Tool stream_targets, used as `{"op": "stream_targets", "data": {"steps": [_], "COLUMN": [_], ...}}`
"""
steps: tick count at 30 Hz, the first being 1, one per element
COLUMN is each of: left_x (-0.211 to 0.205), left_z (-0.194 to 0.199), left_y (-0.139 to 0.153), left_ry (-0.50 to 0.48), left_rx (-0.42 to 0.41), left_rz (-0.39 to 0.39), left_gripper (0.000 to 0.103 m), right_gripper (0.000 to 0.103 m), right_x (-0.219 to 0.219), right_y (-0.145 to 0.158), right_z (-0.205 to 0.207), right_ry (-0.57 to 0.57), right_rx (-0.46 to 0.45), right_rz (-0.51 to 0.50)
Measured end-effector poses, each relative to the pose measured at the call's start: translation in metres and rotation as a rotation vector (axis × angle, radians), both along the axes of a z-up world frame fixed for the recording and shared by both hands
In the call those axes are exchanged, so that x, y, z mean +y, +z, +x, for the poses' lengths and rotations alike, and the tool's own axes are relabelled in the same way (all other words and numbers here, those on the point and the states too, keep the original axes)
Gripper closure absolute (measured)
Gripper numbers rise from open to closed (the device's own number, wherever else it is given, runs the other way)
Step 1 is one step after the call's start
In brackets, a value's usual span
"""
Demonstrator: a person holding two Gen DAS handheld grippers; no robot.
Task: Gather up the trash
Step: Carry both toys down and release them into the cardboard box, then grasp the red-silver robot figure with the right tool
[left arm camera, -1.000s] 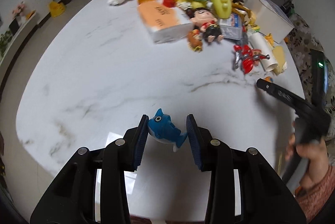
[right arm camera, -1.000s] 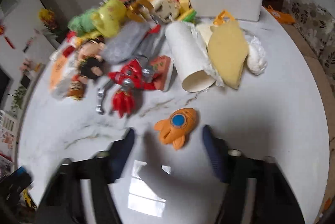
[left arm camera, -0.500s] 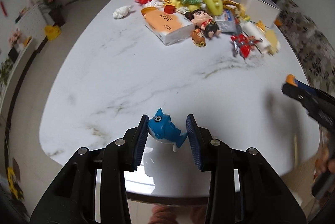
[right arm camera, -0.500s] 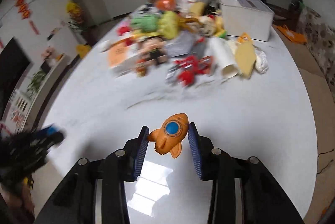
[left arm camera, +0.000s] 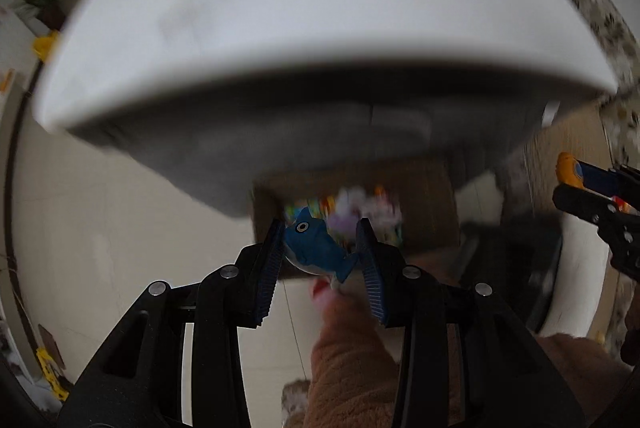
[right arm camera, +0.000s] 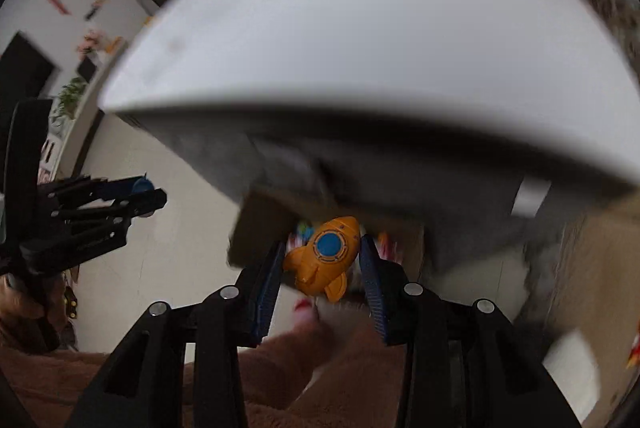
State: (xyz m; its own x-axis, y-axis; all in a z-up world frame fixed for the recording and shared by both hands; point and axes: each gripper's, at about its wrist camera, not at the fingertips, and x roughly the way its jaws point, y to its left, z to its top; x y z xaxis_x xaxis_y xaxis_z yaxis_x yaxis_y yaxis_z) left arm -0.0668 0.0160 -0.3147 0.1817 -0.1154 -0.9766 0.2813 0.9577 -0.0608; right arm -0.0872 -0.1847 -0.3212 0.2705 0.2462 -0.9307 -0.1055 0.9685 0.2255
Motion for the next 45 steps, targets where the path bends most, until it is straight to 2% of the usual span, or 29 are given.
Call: {"op": "stream_targets", "data": {"steps": [5,9,11,12,13,14,17,21,24,28,29,31,34,36,39,42,45], "left_x": [-0.006,-0.013,-0.017,-0.019,-0.02,-0.017,-0.007,0.009,0.015,0.011,0.009,0.003,-0.009,-0.017,-0.021,-0.017,-0.008], "left_z": [0.0,0.008,0.014,0.017,0.019,0.022,0.022,0.02,0.019,0.016,0.016,0.015,0.017,0.021,0.027,0.029,0.028], "left_y": [-0.101,-0.153,-0.174,-0.185,-0.194,-0.2,-0.206,-0.184,-0.142,-0.064,-0.045,-0.007,0.04,0.06,0.075,0.082,0.082], "left_ry": [-0.041,-0.053,-0.053,-0.05,-0.039,-0.032,-0.012,0.008,0.016,-0.018,-0.026,-0.036,-0.04,-0.035,0.01,0.078,0.17], "left_rx": [0.092,0.123,0.152,0.175,0.19,0.197,0.216,0.24,0.239,0.142,0.114,0.051,-0.041,-0.086,-0.127,-0.141,-0.135], "left_rz": [0.027,0.037,0.038,0.049,0.076,0.093,0.136,0.125,0.063,-0.017,-0.038,-0.074,-0.117,-0.116,-0.114,-0.09,-0.071], "left_gripper": [0.066,0.066,0.065,0.052,0.04,0.021,0.02,0.02,0.02,0.02,0.02,0.02,0.02,0.02,0.02,0.02,0.02], "right_gripper": [0.064,0.064,0.059,0.036,0.023,0.025,0.025,0.025,0.025,0.025,0.025,0.015,0.01,0.01,0.011,0.011,0.011], "right_x": [0.003,0.002,0.002,0.003,0.004,0.004,0.001,-0.01,-0.011,-0.012,-0.014,-0.027,-0.049,-0.063,-0.073,-0.08,-0.084], "right_y": [-0.087,-0.133,-0.153,-0.162,-0.171,-0.177,-0.18,-0.149,-0.108,-0.005,0.012,0.06,0.094,0.098,0.09,0.073,0.06], "right_z": [0.001,0.014,0.022,0.023,0.027,0.029,0.029,0.032,0.032,0.038,0.043,0.062,0.104,0.139,0.207,0.277,0.325], "right_ry": [-0.057,-0.065,-0.075,-0.076,-0.08,-0.082,-0.081,-0.081,-0.053,0.019,0.02,0.0,-0.063,-0.102,-0.159,-0.229,-0.272], "right_rx": [0.08,0.096,0.1,0.111,0.124,0.125,0.135,0.14,0.115,-0.037,-0.069,-0.18,-0.294,-0.318,-0.291,-0.24,-0.205], "right_rz": [-0.045,-0.075,-0.07,-0.063,-0.087,-0.111,-0.147,-0.121,-0.076,0.011,0.031,0.074,0.085,0.088,0.108,0.13,0.106]}}
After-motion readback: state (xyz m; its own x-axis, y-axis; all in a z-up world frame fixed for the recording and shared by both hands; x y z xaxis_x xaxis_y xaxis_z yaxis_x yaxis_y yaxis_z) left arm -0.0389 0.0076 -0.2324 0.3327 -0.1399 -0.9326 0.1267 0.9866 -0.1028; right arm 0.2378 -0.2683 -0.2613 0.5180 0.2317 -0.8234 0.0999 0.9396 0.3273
